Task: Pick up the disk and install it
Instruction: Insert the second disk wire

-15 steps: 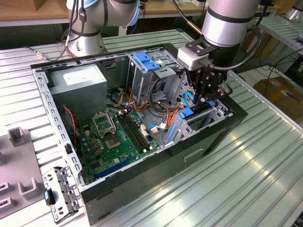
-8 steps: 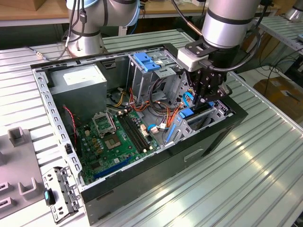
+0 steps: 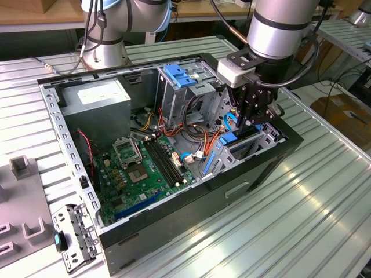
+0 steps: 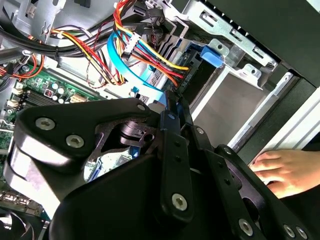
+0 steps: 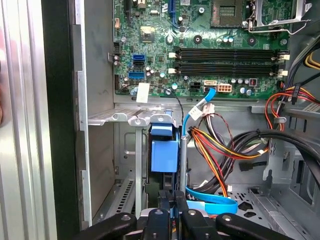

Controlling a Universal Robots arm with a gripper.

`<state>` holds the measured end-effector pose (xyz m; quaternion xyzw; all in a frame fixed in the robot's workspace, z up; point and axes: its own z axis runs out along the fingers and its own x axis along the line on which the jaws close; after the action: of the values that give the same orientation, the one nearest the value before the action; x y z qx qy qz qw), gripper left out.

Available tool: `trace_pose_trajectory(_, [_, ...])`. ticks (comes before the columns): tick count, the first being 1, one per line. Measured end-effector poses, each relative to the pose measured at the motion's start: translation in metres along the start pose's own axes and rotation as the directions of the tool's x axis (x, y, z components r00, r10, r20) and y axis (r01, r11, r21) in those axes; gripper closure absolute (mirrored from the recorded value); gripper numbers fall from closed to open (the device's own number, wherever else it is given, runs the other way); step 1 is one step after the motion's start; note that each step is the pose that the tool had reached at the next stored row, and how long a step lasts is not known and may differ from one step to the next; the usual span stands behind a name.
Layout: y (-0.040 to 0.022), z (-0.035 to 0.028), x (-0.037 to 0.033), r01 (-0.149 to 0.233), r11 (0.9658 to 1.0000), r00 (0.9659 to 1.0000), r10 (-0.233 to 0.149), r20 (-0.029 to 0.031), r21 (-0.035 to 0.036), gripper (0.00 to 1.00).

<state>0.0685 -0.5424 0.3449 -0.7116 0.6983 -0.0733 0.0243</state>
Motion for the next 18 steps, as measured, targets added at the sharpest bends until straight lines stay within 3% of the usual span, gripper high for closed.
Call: trace_pose_trajectory(18, [-0.0010, -0.0012, -0.0016, -0.020, 0.9998, 0.9998, 0.020, -0.0009, -0.0014, 0.84])
